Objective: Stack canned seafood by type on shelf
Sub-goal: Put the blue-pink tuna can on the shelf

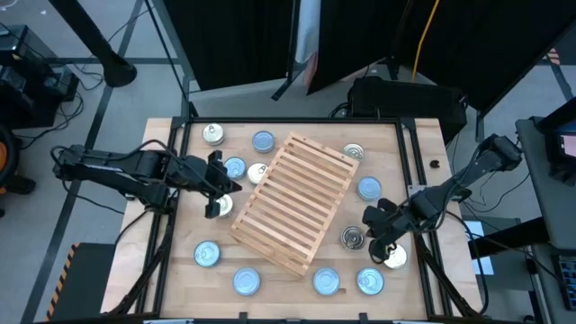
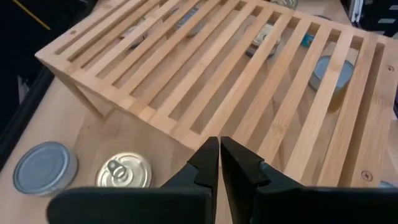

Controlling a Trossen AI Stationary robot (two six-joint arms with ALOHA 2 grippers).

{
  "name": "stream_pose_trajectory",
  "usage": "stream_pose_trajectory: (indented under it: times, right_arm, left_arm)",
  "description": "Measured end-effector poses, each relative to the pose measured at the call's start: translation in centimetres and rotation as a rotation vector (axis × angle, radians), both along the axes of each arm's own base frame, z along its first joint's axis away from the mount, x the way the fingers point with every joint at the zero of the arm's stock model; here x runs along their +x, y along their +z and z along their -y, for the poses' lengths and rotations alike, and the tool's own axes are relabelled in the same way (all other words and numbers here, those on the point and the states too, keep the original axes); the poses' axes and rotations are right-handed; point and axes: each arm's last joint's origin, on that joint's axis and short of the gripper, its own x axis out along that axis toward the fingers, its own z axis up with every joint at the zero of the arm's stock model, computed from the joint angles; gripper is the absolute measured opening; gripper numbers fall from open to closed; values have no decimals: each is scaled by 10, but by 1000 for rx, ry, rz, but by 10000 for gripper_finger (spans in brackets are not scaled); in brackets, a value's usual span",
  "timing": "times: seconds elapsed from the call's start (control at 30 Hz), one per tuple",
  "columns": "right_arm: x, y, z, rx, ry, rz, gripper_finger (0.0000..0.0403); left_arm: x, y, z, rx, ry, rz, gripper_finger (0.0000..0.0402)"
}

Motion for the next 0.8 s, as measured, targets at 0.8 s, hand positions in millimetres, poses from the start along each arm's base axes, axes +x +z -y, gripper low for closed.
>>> stream_pose_trajectory:
  times: [0.8]
  right_arm:
    - [14,-33,-13,-110,34,-140,0]
  left_arm:
    - [4,6,0,10,-12,70,26]
